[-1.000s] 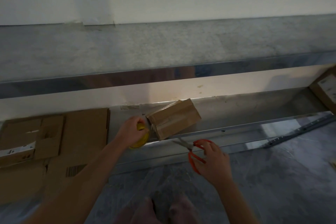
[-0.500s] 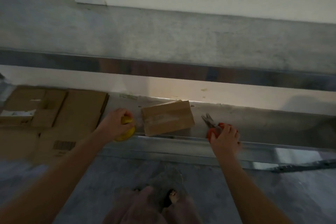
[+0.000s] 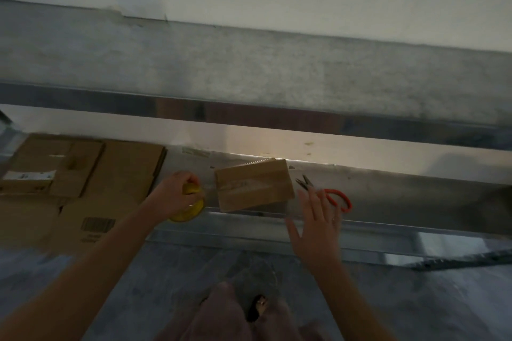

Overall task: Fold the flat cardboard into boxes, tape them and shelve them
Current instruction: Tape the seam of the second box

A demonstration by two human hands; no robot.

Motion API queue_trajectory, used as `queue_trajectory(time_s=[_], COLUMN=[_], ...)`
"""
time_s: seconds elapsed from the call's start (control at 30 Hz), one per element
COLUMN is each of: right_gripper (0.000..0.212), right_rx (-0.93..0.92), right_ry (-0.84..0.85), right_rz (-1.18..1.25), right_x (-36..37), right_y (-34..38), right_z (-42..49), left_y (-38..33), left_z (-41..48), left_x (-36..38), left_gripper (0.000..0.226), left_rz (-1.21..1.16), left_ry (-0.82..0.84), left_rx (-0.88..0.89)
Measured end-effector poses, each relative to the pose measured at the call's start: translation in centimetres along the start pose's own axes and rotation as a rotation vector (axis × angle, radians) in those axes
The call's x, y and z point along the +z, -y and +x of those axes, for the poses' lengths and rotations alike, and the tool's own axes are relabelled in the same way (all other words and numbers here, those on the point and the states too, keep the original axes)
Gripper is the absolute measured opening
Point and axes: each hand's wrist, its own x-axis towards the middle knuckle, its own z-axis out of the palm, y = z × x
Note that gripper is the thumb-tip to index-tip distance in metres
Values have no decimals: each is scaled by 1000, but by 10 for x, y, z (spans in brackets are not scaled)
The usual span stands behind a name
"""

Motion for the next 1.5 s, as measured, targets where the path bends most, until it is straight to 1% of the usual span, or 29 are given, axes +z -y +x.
queue_trajectory(time_s=[0.07, 0.13, 0.23, 0.3, 0.4, 0.53, 0.8, 0.9, 0.97, 1.03, 1.17, 1.23, 1.3, 1.33, 1.37, 1.43, 1.5], right_gripper=[71, 71, 73, 74, 71, 68, 68, 67, 67, 67, 66, 62, 57, 55, 55, 57, 59], right_rx=[-67, -91, -24, 21, 5, 51, 102, 116, 123, 111, 87, 47, -60, -117, -160, -195, -186], right_ry=[37, 108, 227, 253, 231, 230, 250, 256, 254, 256, 237, 141, -9, -59, -65, 33, 186], right_rz=[-15, -39, -48, -62, -66, 24, 99, 95, 117, 121, 68, 49, 131, 185, 227, 321, 476], right_x=[4, 12, 27, 33, 39, 47, 51, 53, 54, 52, 38, 29, 23, 22, 21, 21, 21], right_y=[29, 52, 64, 63, 61, 68, 71, 71, 73, 77, 88, 99, 117, 128, 140, 168, 191], right_z=[0, 10, 31, 41, 46, 52, 58, 58, 60, 60, 51, 42, 31, 26, 22, 17, 18], left_y=[2, 4, 4, 6, 10, 17, 36, 57, 71, 72, 54, 49, 45, 43, 42, 40, 38], left_z=[-1, -1, -1, 0, 3, 3, 17, 22, 20, 15, 4, -3, -10, -13, -15, -20, -26], left_x=[-4, -7, -10, -12, -17, -18, -23, -50, -65, -69, -65, -65, -65, -64, -64, -63, -62], left_gripper=[20, 21, 21, 21, 21, 20, 29, 29, 30, 30, 28, 28, 28, 28, 28, 29, 29], left_rz=[5, -9, -64, -83, -98, -179, 77, 173, 127, 31, -86, -131, -148, -157, -168, -181, -179], left_ry=[19, 42, 71, 86, 121, 176, 185, 146, 124, 115, 65, 42, 52, 66, 84, 122, 151], left_rx=[25, 32, 22, 41, 58, 48, 115, 53, -4, -12, 70, 104, 141, 159, 173, 202, 244])
